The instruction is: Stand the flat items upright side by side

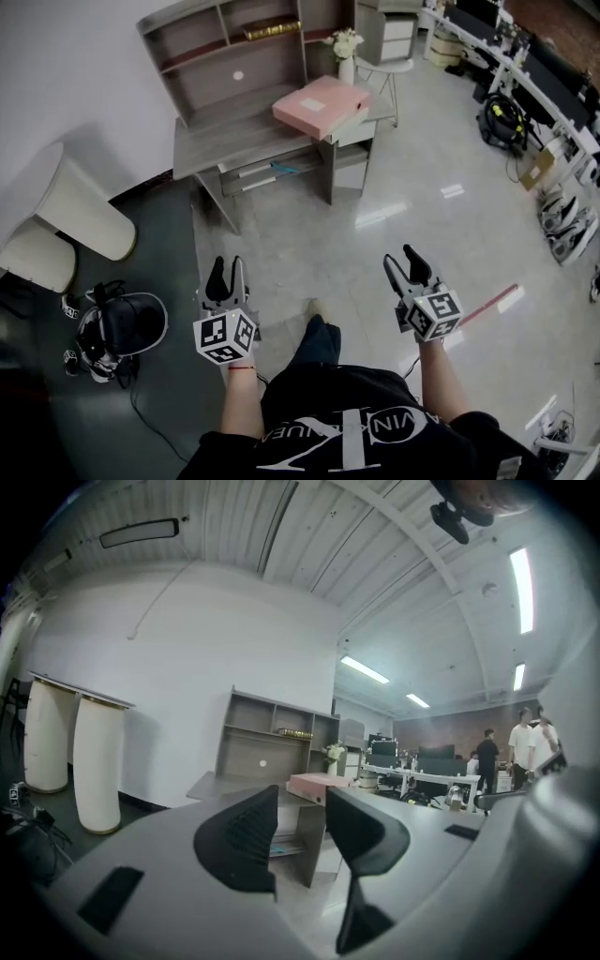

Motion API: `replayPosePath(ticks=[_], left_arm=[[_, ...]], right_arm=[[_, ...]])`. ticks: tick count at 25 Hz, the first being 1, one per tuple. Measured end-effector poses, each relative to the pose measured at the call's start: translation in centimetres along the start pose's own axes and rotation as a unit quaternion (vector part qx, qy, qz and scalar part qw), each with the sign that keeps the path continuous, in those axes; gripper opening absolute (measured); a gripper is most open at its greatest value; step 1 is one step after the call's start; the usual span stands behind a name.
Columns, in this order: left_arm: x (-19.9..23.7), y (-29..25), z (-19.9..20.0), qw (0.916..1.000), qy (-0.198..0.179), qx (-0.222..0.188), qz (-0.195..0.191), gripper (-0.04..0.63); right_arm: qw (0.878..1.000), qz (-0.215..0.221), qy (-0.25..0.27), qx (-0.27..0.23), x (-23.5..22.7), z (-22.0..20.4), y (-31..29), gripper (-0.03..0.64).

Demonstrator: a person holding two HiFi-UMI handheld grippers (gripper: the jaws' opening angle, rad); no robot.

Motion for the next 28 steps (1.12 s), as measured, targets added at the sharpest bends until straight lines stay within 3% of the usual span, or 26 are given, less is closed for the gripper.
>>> replayPosePath(ticks=[15, 28], left_arm=[[1.6, -17.8, -0.8, 0.9967, 0.033, 0.063, -0.038, 0.146], [3.4, -30.4, -0.7, 0.9946, 0.05, 0.073, -0.054, 0.146]], right_arm=[[0.997, -0.028, 0.003, 0.072, -7.0, 1.0, -12.3, 0.216], [0.995, 0.001, 0.033, 0.098, -9.8, 1.7, -25.1, 0.216]])
Point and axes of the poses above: the fingertips, and each gripper's own axes: y backward along the fingers, x to its left, z out of its top, the point moved 9 cm from there along y, backward along the fingers, and after that the axes turned 4 degrees about y, right-handed, at the moved point
